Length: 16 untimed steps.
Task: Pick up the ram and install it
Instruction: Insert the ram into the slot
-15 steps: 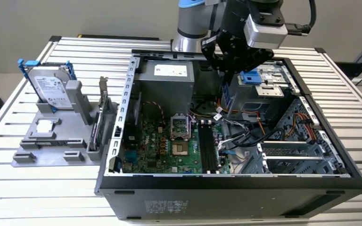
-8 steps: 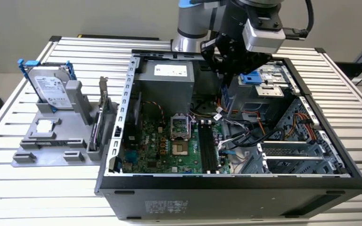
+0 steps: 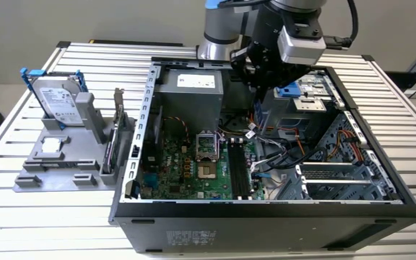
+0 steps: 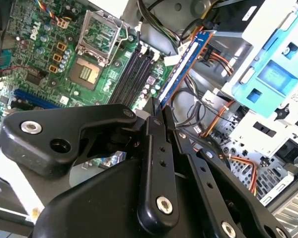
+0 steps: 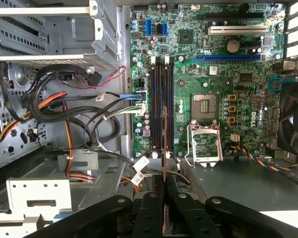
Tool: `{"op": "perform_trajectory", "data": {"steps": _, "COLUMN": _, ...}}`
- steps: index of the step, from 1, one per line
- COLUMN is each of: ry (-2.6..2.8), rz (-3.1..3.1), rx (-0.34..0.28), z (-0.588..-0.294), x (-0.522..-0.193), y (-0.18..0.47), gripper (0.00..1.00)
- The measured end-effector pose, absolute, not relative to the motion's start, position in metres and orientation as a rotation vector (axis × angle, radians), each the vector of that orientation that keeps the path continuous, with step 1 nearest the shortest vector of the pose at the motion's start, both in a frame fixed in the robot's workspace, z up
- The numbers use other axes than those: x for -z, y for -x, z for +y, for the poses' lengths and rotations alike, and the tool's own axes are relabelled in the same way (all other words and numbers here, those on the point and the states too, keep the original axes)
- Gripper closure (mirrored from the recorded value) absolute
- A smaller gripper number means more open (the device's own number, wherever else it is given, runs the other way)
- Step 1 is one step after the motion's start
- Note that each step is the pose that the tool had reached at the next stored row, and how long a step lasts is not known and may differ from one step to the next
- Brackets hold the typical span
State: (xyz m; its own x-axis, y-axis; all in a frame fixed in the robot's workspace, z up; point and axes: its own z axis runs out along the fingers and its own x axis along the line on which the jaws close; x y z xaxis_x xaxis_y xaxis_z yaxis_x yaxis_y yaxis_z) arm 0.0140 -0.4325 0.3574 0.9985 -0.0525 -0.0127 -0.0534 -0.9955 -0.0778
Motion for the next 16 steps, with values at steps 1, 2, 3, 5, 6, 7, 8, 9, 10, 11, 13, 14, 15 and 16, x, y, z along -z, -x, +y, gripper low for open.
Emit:
{"op": "perform_trajectory", "data": {"steps": 1, "ry": 3.062, "rz": 0.081, "rx": -0.016, "z": -0.433, "x": -0.357, "y": -0.014, "gripper": 1.00}}
{"op": "perform_trajectory", "data": {"steps": 2, "ry": 3.062, "rz": 0.081, "rx": -0.016, "z": -0.433, "x": -0.356, "y": -0.014, "gripper": 1.00}}
{"op": "perform_trajectory", "data": {"steps": 3, "ry": 3.062, "rz": 0.081, "rx": -0.016, "z": -0.433, "x": -0.355, "y": -0.014, "gripper": 1.00}}
{"op": "perform_trajectory", "data": {"steps": 5, "ry": 3.062, "rz": 0.081, "rx": -0.016, "z": -0.433, "x": -0.353, "y": -0.014, "gripper": 1.00}}
{"op": "perform_trajectory", "data": {"steps": 6, "ry": 3.062, "rz": 0.081, "rx": -0.016, "z": -0.433, "x": -0.352, "y": -0.014, "gripper": 1.00}}
{"op": "perform_trajectory", "data": {"steps": 7, "ry": 3.062, "rz": 0.081, "rx": -0.016, "z": -0.433, "x": -0.351, "y": -0.014, "gripper": 1.00}}
{"op": "perform_trajectory", "data": {"steps": 8, "ry": 3.062, "rz": 0.081, "rx": -0.016, "z": -0.433, "x": -0.351, "y": -0.014, "gripper": 1.00}}
{"op": "perform_trajectory", "data": {"steps": 9, "ry": 3.062, "rz": 0.081, "rx": -0.016, "z": -0.433, "x": -0.350, "y": -0.014, "gripper": 1.00}}
{"op": "perform_trajectory", "data": {"steps": 10, "ry": 3.062, "rz": 0.081, "rx": -0.016, "z": -0.433, "x": -0.349, "y": -0.014, "gripper": 1.00}}
{"op": "perform_trajectory", "data": {"steps": 11, "ry": 3.062, "rz": 0.081, "rx": -0.016, "z": -0.433, "x": -0.348, "y": -0.014, "gripper": 1.00}}
{"op": "perform_trajectory", "data": {"steps": 13, "ry": 3.062, "rz": 0.081, "rx": -0.016, "z": -0.433, "x": -0.347, "y": -0.014, "gripper": 1.00}}
{"op": "perform_trajectory", "data": {"steps": 14, "ry": 3.062, "rz": 0.081, "rx": -0.016, "z": -0.433, "x": -0.346, "y": -0.014, "gripper": 1.00}}
{"op": "perform_trajectory", "data": {"steps": 15, "ry": 3.062, "rz": 0.081, "rx": -0.016, "z": -0.433, "x": -0.346, "y": -0.014, "gripper": 1.00}}
{"op": "perform_trajectory", "data": {"steps": 16, "ry": 3.062, "rz": 0.081, "rx": -0.016, "z": -0.433, "x": -0.345, "y": -0.014, "gripper": 1.00}}
